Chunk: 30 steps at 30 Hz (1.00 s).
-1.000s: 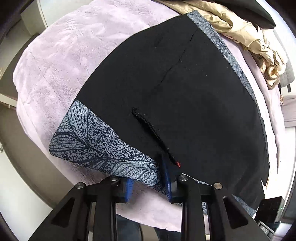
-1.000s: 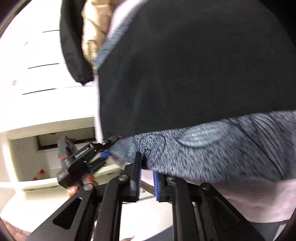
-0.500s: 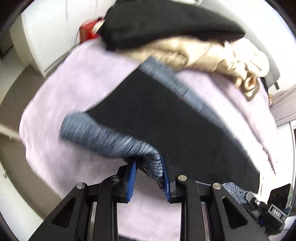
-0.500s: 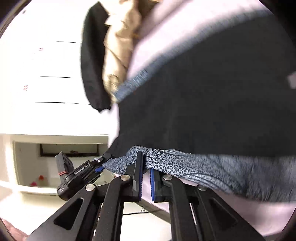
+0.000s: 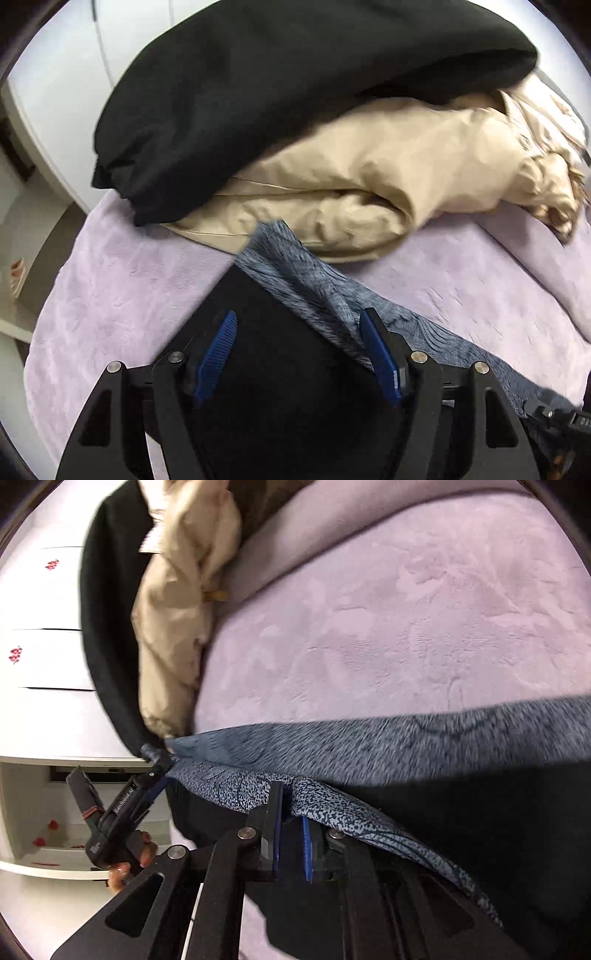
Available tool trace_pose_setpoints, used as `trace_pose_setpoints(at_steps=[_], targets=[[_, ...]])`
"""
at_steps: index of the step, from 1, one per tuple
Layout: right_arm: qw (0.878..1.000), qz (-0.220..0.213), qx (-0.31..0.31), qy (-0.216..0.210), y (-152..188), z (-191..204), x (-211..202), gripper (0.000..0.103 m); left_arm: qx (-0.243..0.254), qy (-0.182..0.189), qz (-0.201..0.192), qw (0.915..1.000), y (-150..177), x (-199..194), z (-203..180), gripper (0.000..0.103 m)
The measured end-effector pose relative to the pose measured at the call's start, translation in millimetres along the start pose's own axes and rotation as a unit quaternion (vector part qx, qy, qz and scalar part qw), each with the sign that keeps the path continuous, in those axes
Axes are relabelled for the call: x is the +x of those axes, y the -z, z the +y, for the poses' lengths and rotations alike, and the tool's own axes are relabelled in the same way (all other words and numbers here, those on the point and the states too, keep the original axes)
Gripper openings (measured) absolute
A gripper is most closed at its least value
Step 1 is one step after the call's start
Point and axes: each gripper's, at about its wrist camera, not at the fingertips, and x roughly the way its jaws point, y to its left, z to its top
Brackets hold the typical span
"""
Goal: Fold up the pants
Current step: 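Lift the band with both grippers and fold it over the other band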
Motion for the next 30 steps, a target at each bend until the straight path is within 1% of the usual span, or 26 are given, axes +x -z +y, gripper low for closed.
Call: trace_pose_setpoints(at_steps=[1,2,3,4,6,7,9,10,11,12,13,14,15,16,17,19,20,21,22,24,25,26,27,28,29,30], targets=[[1.0,0.001,0.007,-0.002,-1.3,-0.6,-0.1,0.017,-0.014,0.002,-0.009,0.9999,-3.2,-8.4,7.8,0.07],[1.0,-0.001,0.008,-0.013,-1.5,3.7,-5.3,0.038,-0.017,-0.001,-0.018,0.9997,-4.2,-17.5,13.5,0.07],[1.0,-0.005,0.0,-0.02,1.5,8.8,-11.1,0.054,-0.014,-0.004,-0.026,0.9996,-5.5,-26.0,16.8,0.07],[1.0,-0.01,-0.016,-0.025,8.0,17.1,-23.2,0.073,0.0,-0.013,-0.034,0.9993,-5.5,-36.3,18.5,0.07],[0.998,-0.017,-0.049,-0.031,19.9,34.3,-39.6,0.073,0.041,-0.031,-0.035,0.9981,-0.1,-46.1,12.5,0.07],[0.997,-0.017,-0.061,-0.033,26.2,39.9,-43.3,0.073,0.061,-0.028,-0.028,0.9973,6.9,-46.3,6.0,0.07],[0.996,0.0,-0.079,-0.027,40.9,47.0,-43.7,0.073,0.084,-0.012,-0.01,0.9964,20.9,-40.5,-10.7,0.07],[0.996,0.013,-0.09,-0.009,45.9,48.7,-35.4,0.073,0.103,-0.006,0.004,0.9946,31.9,-30.5,-24.1,0.07],[0.994,0.022,-0.103,0.028,48.7,45.9,-25.9,0.073,0.12,-0.009,0.015,0.9927,45.4,-21.4,-33.4,0.07],[0.991,0.024,-0.108,0.079,48.2,38.3,-16.7,0.073,0.136,-0.015,0.025,0.9903,54.3,-10.2,-45.1,0.07],[0.988,0.018,-0.105,0.114,47.0,28.3,-13.8,0.069,0.146,-0.023,0.03,0.9886,60.5,-2.5,-53.5,0.07],[0.988,0.007,-0.097,0.12,45.0,17.9,-15.6,0.062,0.151,-0.042,0.024,0.9873,66.7,3.6,-60.3,0.07],[0.99,-0.004,-0.081,0.112,43.3,11.6,-22.4,0.061,0.153,-0.05,0.019,0.9868,68.3,3.1,-62.8,0.07],[0.995,-0.021,-0.057,0.083,43.3,4.7,-40.6,0.061,0.154,-0.051,0.021,0.9865,67.7,0.9,-64.5,0.07],[0.997,-0.03,-0.053,0.055,45.8,2.4,-54.6,0.061,0.162,-0.041,0.027,0.9856,67.2,-3.9,-66.8,0.07],[0.998,-0.043,-0.049,0.012,55.1,-2.7,-88.5,0.062,0.192,-0.032,0.031,0.9804,70.6,-19.3,-75.7,0.07],[0.998,-0.052,-0.044,0.005,65.1,-9.0,-111.8,0.066,0.212,-0.029,0.025,0.9766,76.2,-31.9,-81.9,0.07],[0.997,-0.062,-0.037,0.008,73.0,-15.9,-127.7,0.068,0.228,-0.019,0.022,0.9731,84.0,-41.7,-90.3,0.07],[0.996,-0.081,-0.015,0.017,88.2,-32.8,-153.7,0.069,0.242,-0.005,0.025,0.9699,91.7,-50.8,-101.2,0.07],[0.994,-0.105,0.035,0.018,116.9,-65.1,-186.7,0.069,0.265,0.039,0.041,0.9625,112.9,-67.7,-129.9,0.07],[0.992,-0.114,0.052,0.023,126.7,-76.1,-196.8,0.069,0.279,0.067,0.051,0.9564,129.0,-75.6,-151.9,0.07],[0.988,-0.129,0.08,0.036,146.4,-97.1,-214.5,0.069,0.287,0.083,0.059,0.9524,139.4,-79.0,-167.1,0.07],[0.985,-0.136,0.1,0.045,160.9,-112.5,-226.7,0.069,0.296,0.104,0.071,0.947,152.9,-81.1,-183.8,0.07],[0.98,-0.144,0.127,0.055,180.2,-131.7,-238.7,0.069,0.31,0.13,0.09,0.9376,173.6,-82.5,-208.8,0.07],[0.973,-0.151,0.161,0.065,205.1,-156.3,-252.4,0.069,0.321,0.141,0.1,0.931,185.6,-81.8,-225.2,0.07],[0.969,-0.154,0.178,0.071,219.6,-166.1,-258.1,0.069,0.334,0.15,0.109,0.9243,199.5,-82.2,-241.3,0.07]])
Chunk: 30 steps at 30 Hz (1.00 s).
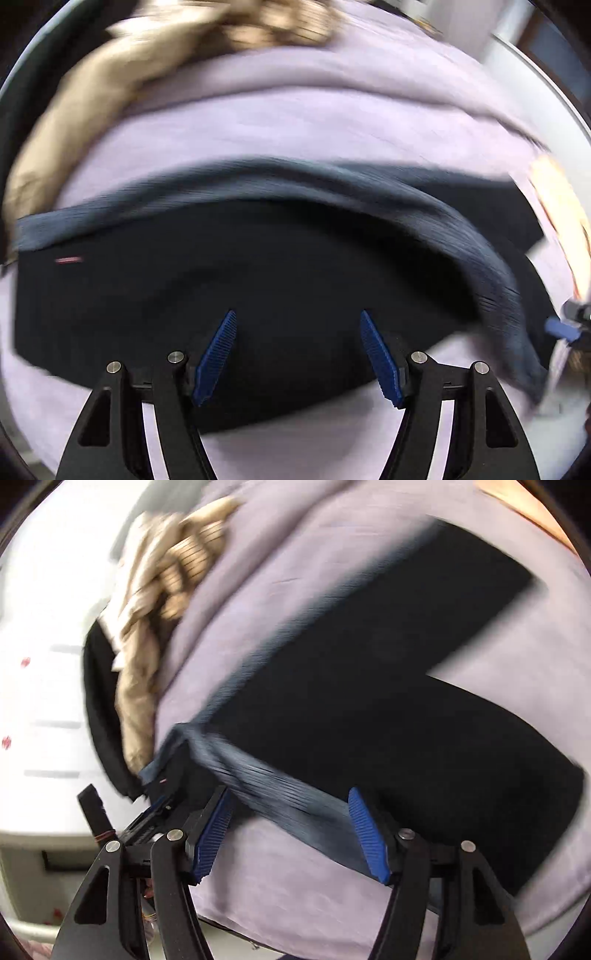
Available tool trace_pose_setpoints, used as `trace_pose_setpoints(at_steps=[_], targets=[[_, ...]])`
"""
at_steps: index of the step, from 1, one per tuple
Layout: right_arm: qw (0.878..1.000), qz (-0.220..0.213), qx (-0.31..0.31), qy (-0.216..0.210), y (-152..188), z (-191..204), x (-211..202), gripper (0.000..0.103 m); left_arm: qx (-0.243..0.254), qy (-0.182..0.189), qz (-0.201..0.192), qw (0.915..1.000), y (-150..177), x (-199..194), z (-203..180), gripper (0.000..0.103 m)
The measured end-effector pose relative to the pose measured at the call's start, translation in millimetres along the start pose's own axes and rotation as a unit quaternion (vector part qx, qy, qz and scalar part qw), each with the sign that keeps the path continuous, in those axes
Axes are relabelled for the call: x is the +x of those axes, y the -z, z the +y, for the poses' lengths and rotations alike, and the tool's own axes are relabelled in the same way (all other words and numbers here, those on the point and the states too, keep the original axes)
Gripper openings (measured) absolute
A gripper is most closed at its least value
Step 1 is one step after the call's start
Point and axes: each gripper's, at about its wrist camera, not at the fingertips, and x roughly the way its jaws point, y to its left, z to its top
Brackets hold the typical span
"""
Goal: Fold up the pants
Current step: 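Lift the band with both grippers and fold it over the other band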
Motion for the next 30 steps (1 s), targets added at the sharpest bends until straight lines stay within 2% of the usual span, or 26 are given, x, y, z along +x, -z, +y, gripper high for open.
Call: trace_pose_setpoints(at_steps=[2,4,7,9,11,13,15,16,18,20,22,24,28,30], targets=[[0.999,-0.008,0.036,0.02,13.9,-39.7,-18.5,0.069,0.025,0.023,0.012,0.9994,0.3,13.2,-39.5,0.07],[0.997,-0.012,0.077,0.021,26.8,-76.9,-31.9,0.069,0.041,0.036,0.024,0.9982,0.2,21.8,-68.3,0.07],[0.993,-0.006,0.117,-0.006,48.2,-119.4,-43.2,0.069,0.065,0.032,0.033,0.9968,2.5,26.7,-99.5,0.07],[0.991,0.007,0.126,-0.033,56.8,-134.7,-42.6,0.069,0.081,0.017,0.035,0.996,2.9,31.2,-109.0,0.07],[0.988,0.025,0.133,-0.076,62.7,-144.8,-32.9,0.069,0.082,0.01,0.038,0.9959,4.0,33.3,-113.8,0.07],[0.986,0.03,0.138,-0.094,63.3,-147.5,-23.4,0.066,0.081,0.007,0.041,0.9958,2.1,35.8,-118.9,0.07],[0.983,0.033,0.147,-0.105,61.5,-152.3,-20.2,0.03,0.08,0.006,0.043,0.9959,-0.6,37.6,-121.6,0.07],[0.981,0.038,0.153,-0.114,59.8,-154.3,-21.1,0.016,0.078,0.007,0.045,0.9959,-2.2,38.2,-122.1,0.07],[0.981,0.017,0.139,-0.135,51.2,-143.5,-33.6,0.014,0.059,0.023,0.054,0.9965,-8.5,39.8,-124.6,0.07],[0.982,-0.002,0.106,-0.159,26.0,-120.6,-53.1,0.013,0.04,0.038,0.047,0.9974,-23.6,32.9,-126.0,0.07],[0.982,-0.013,0.083,-0.172,-1.6,-104.8,-64.6,0.013,0.036,0.037,0.028,0.9983,-44.8,28.2,-131.6,0.07],[0.981,-0.028,0.049,-0.186,-50.6,-85.5,-76.8,0.013,0.032,0.032,0.007,0.999,-70.9,28.1,-134.9,0.07],[0.982,-0.048,0.019,-0.184,-136.1,-62.6,-77.7,0.013,0.007,0.015,-0.024,0.9996,-124.6,40.8,-132.5,0.07],[0.984,-0.052,0.021,-0.169,-176.9,-63.5,-67.1,0.018,-0.006,-0.002,-0.039,0.9992,-145.4,49.6,-128.2,0.07]])
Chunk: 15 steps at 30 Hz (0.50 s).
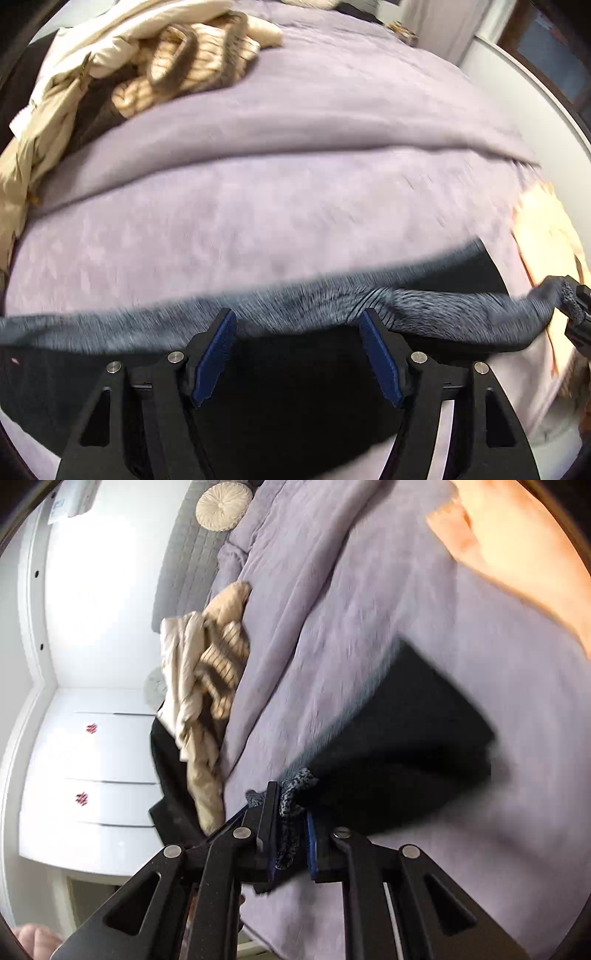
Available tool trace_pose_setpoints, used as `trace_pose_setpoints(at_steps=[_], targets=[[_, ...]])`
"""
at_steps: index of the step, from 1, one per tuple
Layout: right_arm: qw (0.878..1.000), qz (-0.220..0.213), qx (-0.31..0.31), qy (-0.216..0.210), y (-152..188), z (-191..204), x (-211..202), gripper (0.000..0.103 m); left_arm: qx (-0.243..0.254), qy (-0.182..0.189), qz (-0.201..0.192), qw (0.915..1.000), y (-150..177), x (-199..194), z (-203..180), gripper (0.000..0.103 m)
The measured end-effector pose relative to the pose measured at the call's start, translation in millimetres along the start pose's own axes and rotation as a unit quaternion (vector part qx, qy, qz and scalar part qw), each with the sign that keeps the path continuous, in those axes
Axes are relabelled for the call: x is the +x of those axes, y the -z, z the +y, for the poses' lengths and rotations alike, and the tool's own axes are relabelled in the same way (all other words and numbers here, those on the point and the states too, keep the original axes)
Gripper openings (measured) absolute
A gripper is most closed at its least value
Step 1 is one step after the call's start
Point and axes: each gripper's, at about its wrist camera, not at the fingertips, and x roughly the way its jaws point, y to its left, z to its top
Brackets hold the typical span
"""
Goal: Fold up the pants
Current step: 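Lift the band with both grippers and fold it over the other band, then lower the folded edge onto the pants and open both grippers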
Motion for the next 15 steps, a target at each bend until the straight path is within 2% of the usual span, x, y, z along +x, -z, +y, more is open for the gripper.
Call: trace_pose_setpoints(at_steps=[1,2,4,7,11,12,13,15], targets=[[1.0,0.007,0.001,0.017,-21.4,-4.5,12.8,0.026,-0.007,-0.009,-0.004,0.9999,-8.6,3.2,3.4,0.07],[0.999,0.012,0.0,0.032,-32.1,-8.4,18.5,0.048,-0.019,-0.018,-0.008,0.9996,-18.5,7.4,7.5,0.07],[0.998,0.009,-0.012,0.066,-46.4,-14.0,23.2,0.07,-0.034,-0.026,-0.014,0.999,-25.4,7.3,14.5,0.07],[0.997,0.0,-0.021,0.08,-41.3,-15.0,14.9,0.07,-0.032,-0.045,-0.012,0.9984,-15.8,2.5,22.2,0.07],[0.978,-0.021,-0.046,0.201,-22.7,-25.3,-3.7,0.07,-0.025,-0.071,0.022,0.9969,24.7,2.5,32.8,0.07],[0.976,-0.025,-0.035,0.213,-15.3,-34.3,-9.6,0.07,-0.029,-0.072,0.028,0.9966,34.7,0.0,34.4,0.07],[0.977,-0.026,-0.021,0.209,-12.6,-44.2,-15.8,0.067,-0.033,-0.074,0.033,0.9962,42.5,0.7,35.6,0.07],[0.982,-0.018,0.014,0.188,-2.4,-63.6,-19.0,0.053,-0.042,-0.076,0.046,0.9952,58.9,1.3,34.9,0.07]])
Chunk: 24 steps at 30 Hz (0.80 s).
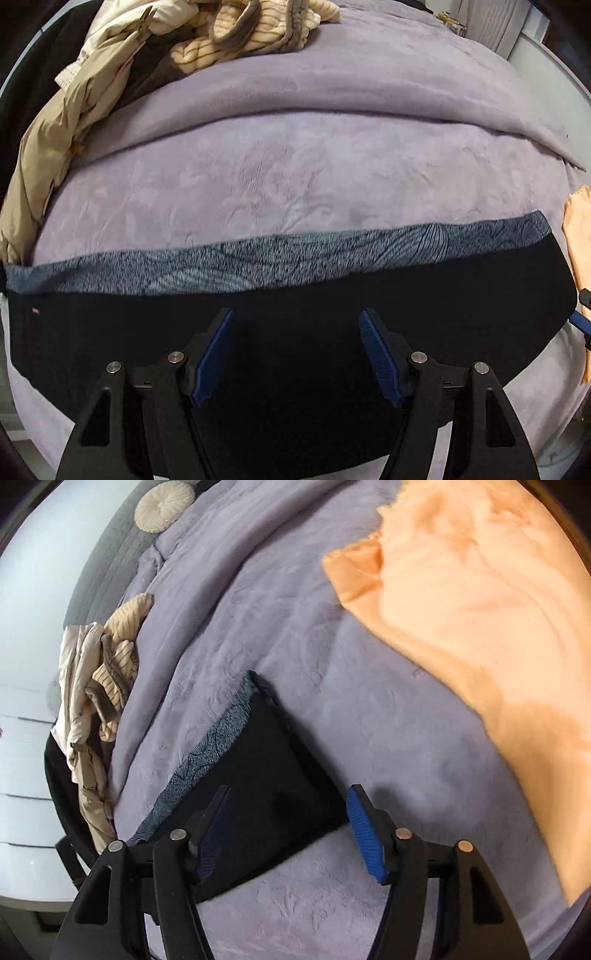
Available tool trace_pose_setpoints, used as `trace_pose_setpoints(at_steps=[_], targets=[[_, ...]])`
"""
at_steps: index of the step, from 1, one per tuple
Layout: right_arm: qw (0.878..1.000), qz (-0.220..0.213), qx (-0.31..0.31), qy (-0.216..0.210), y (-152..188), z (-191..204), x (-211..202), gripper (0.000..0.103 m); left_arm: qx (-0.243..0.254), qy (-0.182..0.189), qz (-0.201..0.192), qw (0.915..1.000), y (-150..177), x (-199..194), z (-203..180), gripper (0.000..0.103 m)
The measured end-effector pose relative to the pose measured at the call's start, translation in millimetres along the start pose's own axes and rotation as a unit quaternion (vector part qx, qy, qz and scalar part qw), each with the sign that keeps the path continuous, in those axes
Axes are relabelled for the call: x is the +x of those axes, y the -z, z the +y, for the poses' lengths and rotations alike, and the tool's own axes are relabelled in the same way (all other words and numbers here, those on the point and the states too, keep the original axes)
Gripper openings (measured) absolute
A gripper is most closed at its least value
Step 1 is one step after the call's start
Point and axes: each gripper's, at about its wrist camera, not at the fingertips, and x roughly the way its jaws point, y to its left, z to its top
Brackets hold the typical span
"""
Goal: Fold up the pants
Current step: 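Lower the folded edge onto the pants and open both grippers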
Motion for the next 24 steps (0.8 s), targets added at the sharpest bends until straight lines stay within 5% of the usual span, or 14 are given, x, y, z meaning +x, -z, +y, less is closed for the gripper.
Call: trace_pose_setpoints(at_steps=[2,5,11,13,18,24], targets=[[1.0,0.014,0.017,-0.018,1.7,-6.2,8.1,0.027,-0.002,-0.001,0.014,0.9999,7.6,5.5,-0.5,0.07],[0.999,0.001,0.006,-0.038,-1.0,4.1,10.1,0.015,0.0,-0.011,0.021,0.9997,13.1,10.9,-2.2,0.07],[0.999,0.051,0.012,0.0,11.2,-22.1,25.8,0.016,-0.009,-0.027,0.042,0.9987,26.9,22.7,7.9,0.07],[0.999,0.032,0.016,0.009,11.6,-19.9,14.2,0.026,-0.007,-0.031,0.039,0.9987,25.8,15.0,9.9,0.07],[0.997,-0.047,-0.065,0.016,4.6,31.2,-23.6,0.027,-0.01,-0.023,-0.002,0.9997,5.8,-1.1,14.5,0.07],[0.982,0.051,-0.184,-0.011,-4.0,120.7,81.3,0.027,-0.028,-0.044,0.007,0.9986,-19.0,37.4,8.0,0.07]])
